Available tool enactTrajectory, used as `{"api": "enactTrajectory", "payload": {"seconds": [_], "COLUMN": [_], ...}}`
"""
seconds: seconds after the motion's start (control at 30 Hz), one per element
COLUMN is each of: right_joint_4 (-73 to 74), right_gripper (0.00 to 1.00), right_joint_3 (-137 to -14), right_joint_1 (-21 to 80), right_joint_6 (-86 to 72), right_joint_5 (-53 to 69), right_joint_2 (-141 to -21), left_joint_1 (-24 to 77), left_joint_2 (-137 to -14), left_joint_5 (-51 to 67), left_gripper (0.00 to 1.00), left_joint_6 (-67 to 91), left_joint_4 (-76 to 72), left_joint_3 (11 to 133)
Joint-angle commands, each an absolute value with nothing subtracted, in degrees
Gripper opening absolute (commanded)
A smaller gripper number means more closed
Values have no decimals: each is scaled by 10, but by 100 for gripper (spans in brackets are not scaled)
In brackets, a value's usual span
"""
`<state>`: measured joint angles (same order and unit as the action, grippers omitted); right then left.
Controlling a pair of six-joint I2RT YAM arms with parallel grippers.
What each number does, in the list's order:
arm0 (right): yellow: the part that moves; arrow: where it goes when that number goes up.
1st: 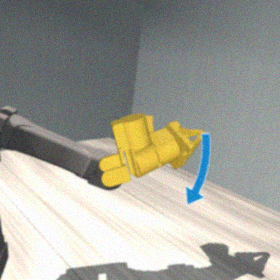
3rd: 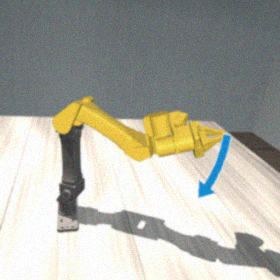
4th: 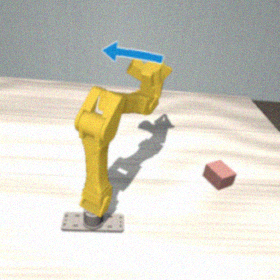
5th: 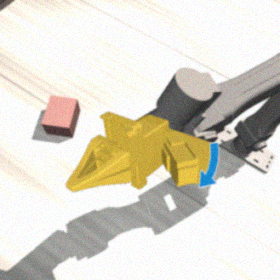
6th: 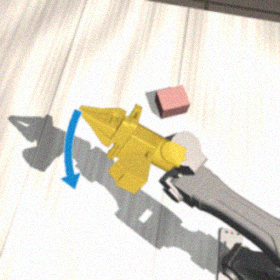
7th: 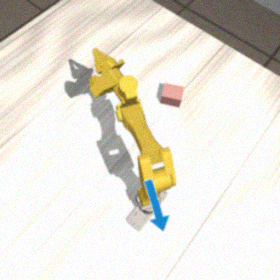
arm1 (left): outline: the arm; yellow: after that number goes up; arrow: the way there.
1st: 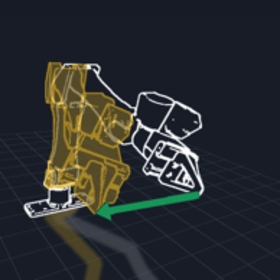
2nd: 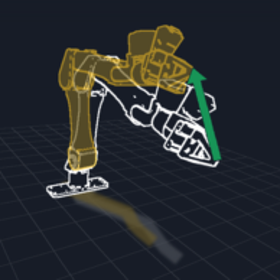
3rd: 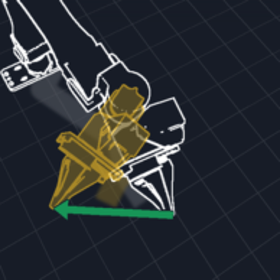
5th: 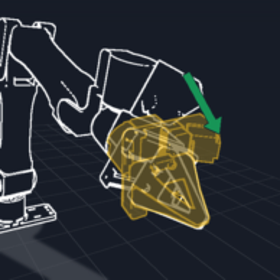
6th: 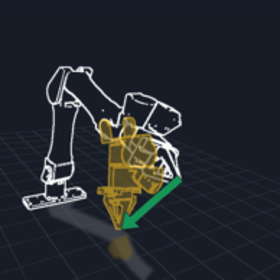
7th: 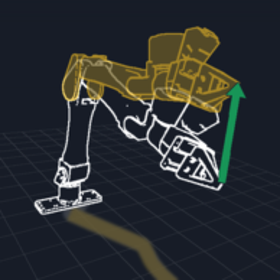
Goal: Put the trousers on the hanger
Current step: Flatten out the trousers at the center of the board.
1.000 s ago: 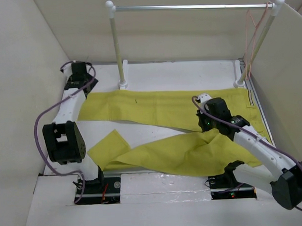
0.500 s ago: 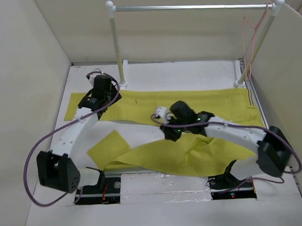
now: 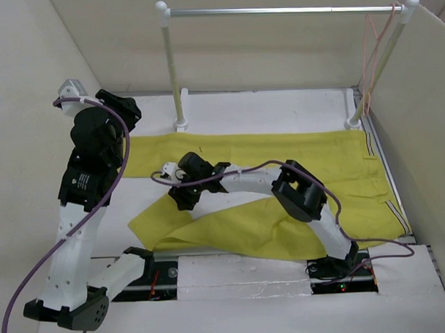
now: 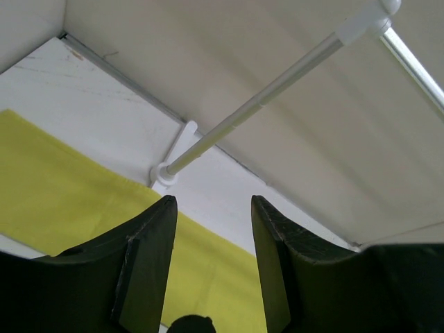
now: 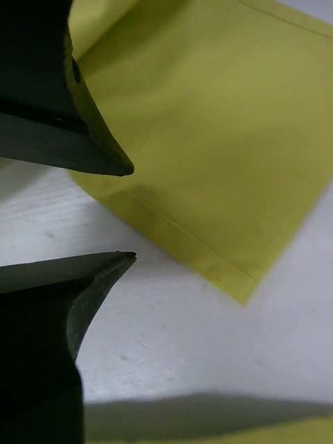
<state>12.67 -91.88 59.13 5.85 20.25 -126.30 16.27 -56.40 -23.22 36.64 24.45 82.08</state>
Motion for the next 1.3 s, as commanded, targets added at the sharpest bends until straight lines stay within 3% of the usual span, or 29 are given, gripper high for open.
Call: {"api": "enactTrajectory", "payload": {"seconds": [0.0, 0.1, 0.2, 0.23, 0.27, 0.5, 0.67, 0.73, 0.8, 0.83, 0.87, 0.93, 1.0, 1.07, 1.17, 1.27], "right_joint_4": [124, 126, 106, 95, 87, -42, -41, -56, -70, -79, -79, -84, -90, -62, -45, -34], "right_gripper": [54, 47, 30, 9, 0, 0, 0, 0, 17, 40, 51, 66, 70, 70, 55, 10], "right_joint_3": [-979, -1013, -1051, -1060, -1071, -1201, -1414, -1429, -1405, -1392, -1363, -1320, -1246, -1203, -1074, -914], "right_joint_1": [606, 624, 638, 638, 638, 626, 615, 615, 615, 615, 615, 607, 594, 574, 555, 526], "right_joint_6": [28, 29, 8, 2, 1, -53, -106, -134, -160, -161, -160, -141, -112, -86, -35, -7], "right_joint_5": [236, 271, 316, 322, 321, 321, 337, 335, 336, 333, 330, 320, 311, 294, 266, 237], "right_joint_2": [-1311, -1345, -1382, -1389, -1398, -1397, -1483, -1513, -1521, -1519, -1513, -1486, -1417, -1343, -1251, -1115], "left_joint_1": [162, 162, 162, 162, 162, 162, 162, 162, 162, 162, 162, 162, 162, 162, 156, 151], "left_joint_2": [-563, -558, -555, -557, -558, -565, -583, -588, -588, -585, -583, -575, -567, -553, -541, -564], "left_joint_5": [-217, -216, -213, -213, -217, -242, -262, -270, -285, -293, -319, -344, -372, -394, -392, -369], "left_gripper": [43, 43, 43, 43, 43, 43, 43, 43, 43, 43, 43, 44, 54, 58, 59, 62], "left_joint_6": [363, 361, 360, 356, 354, 344, 342, 343, 345, 344, 344, 342, 339, 342, 347, 346], "left_joint_4": [267, 272, 272, 272, 273, 285, 298, 301, 308, 311, 310, 319, 326, 330, 331, 339], "left_joint_3": [807, 800, 800, 800, 802, 866, 917, 924, 920, 917, 911, 883, 842, 808, 745, 683]}}
